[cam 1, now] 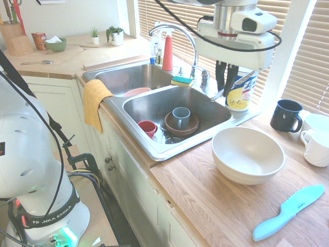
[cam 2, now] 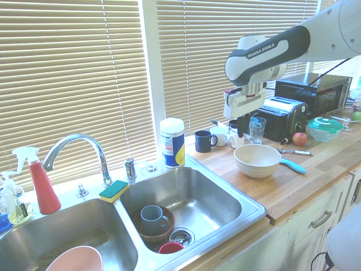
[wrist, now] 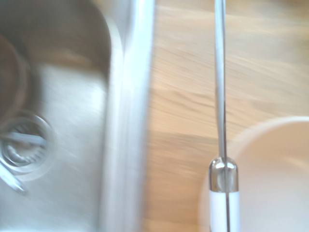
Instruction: Put the knife into the sink
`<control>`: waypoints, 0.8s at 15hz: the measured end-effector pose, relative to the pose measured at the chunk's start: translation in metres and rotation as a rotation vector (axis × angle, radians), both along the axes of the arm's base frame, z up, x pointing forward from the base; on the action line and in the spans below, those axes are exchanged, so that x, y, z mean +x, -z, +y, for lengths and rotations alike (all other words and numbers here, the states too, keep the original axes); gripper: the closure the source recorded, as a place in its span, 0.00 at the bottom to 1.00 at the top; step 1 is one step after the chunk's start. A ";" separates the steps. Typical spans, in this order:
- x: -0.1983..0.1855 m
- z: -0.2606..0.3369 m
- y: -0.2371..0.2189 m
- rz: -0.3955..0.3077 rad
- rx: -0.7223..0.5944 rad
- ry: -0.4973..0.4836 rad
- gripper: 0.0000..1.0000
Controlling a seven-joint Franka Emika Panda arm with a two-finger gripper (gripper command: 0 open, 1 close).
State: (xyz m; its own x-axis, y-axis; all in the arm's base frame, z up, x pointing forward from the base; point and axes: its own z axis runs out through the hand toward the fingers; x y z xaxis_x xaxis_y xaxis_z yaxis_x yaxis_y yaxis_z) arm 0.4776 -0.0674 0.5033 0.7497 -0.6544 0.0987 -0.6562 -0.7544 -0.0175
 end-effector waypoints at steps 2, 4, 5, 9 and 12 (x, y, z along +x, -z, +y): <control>0.004 0.054 0.016 -0.026 0.003 0.038 1.00; 0.003 0.098 0.041 -0.057 0.012 0.091 1.00; 0.001 0.115 0.054 -0.064 0.016 0.118 1.00; -0.009 0.174 0.128 -0.070 0.016 0.185 1.00; -0.016 0.196 0.188 -0.060 0.017 0.207 1.00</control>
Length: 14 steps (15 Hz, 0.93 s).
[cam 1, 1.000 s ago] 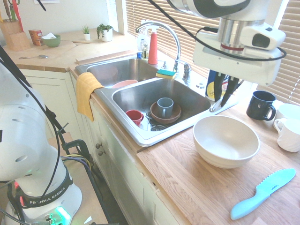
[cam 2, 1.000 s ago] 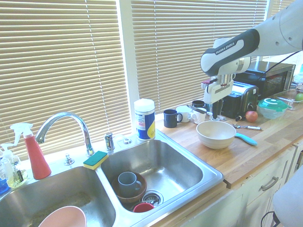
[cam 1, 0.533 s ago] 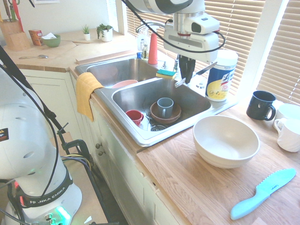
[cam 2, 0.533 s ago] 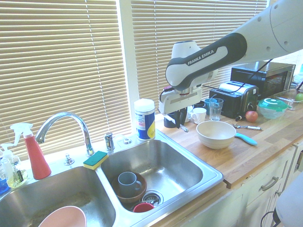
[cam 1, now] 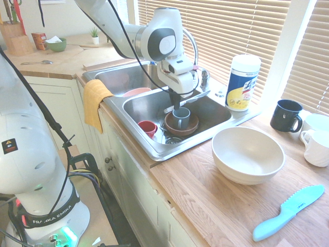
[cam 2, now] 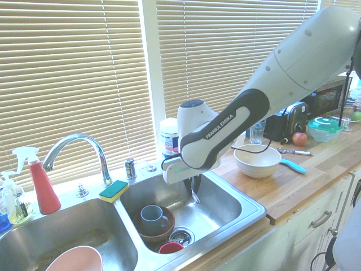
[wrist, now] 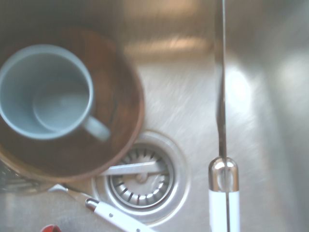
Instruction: Put the knife into the sink
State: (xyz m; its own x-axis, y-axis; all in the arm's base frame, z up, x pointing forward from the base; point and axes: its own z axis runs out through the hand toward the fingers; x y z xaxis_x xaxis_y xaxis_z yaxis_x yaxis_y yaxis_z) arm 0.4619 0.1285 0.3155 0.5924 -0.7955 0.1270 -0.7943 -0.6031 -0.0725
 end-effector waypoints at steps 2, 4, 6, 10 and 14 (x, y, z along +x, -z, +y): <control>-0.005 0.006 0.033 0.008 0.009 -0.001 1.00; -0.008 0.010 0.059 0.020 0.012 0.000 1.00; -0.009 0.009 0.088 0.037 0.005 0.007 1.00; -0.001 0.006 0.132 0.066 0.012 0.024 1.00; 0.014 0.007 0.154 0.089 0.020 0.034 1.00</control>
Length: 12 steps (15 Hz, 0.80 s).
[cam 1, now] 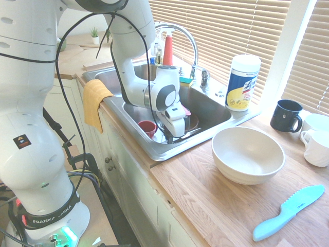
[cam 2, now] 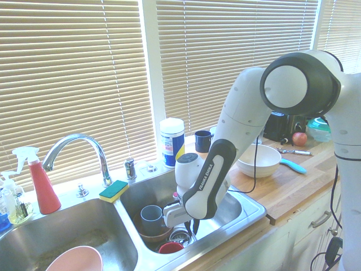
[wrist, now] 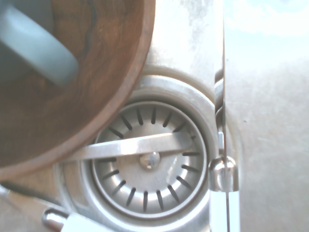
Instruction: Put the knife into the sink
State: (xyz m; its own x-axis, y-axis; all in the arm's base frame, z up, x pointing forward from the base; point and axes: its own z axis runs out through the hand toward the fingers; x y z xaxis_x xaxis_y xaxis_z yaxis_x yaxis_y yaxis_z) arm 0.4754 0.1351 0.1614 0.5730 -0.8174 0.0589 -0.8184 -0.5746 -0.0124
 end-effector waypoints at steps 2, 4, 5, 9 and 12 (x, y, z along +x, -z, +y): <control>0.006 0.000 0.007 0.009 0.012 0.002 0.00; 0.009 0.002 0.011 0.016 0.021 0.002 0.00; 0.009 0.003 0.013 0.022 0.024 0.004 0.00; 0.008 0.002 0.017 0.027 0.023 0.011 0.00; 0.009 0.001 0.016 0.022 0.023 0.011 0.00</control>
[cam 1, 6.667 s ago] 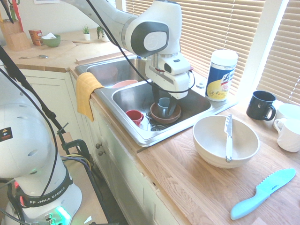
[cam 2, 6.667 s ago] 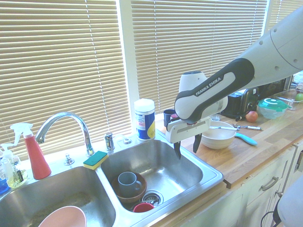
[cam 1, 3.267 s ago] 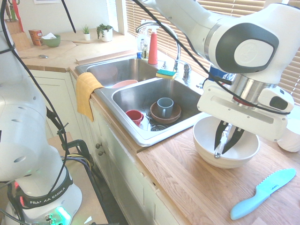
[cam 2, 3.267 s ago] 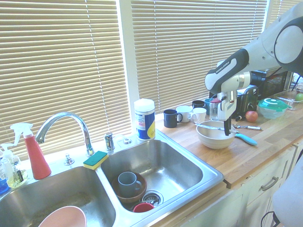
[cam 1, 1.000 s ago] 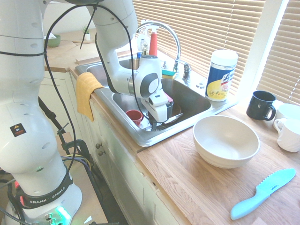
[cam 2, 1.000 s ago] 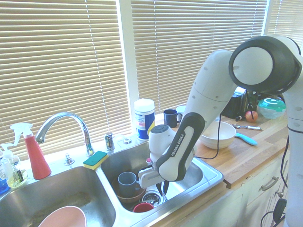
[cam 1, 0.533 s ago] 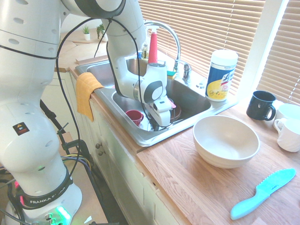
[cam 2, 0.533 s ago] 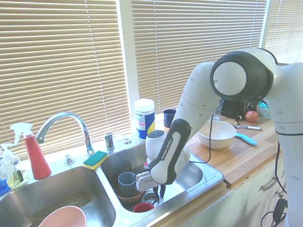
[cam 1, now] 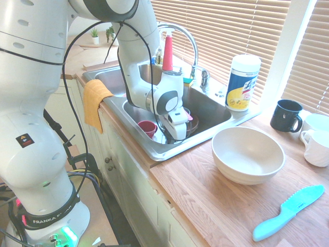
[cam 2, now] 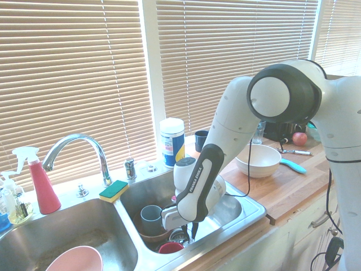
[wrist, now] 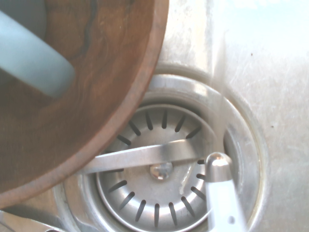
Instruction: Put the knife into the sink
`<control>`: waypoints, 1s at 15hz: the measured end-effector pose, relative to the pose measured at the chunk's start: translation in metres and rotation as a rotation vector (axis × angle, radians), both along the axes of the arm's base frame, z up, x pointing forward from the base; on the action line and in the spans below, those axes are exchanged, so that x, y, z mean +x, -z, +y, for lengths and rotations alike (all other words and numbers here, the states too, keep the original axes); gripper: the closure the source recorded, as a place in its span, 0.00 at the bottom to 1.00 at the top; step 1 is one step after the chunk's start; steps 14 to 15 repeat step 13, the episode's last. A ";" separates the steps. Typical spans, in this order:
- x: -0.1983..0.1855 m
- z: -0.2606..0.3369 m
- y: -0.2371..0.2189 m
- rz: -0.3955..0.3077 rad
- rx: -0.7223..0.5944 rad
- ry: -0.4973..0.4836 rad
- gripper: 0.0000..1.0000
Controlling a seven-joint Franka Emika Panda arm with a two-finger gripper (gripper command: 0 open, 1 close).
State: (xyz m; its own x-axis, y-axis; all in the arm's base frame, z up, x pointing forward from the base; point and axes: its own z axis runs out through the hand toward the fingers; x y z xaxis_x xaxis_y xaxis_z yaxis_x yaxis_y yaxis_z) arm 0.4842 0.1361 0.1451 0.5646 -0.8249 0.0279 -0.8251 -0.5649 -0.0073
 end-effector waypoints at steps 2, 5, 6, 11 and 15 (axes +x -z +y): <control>0.000 0.001 0.000 -0.002 -0.004 -0.004 0.00; 0.001 0.004 -0.003 -0.014 -0.007 -0.010 0.00; 0.003 0.006 -0.012 -0.031 -0.003 -0.012 0.00; 0.000 0.001 -0.125 -0.129 -0.017 -0.030 0.00; -0.017 0.002 -0.165 -0.148 -0.025 -0.038 0.00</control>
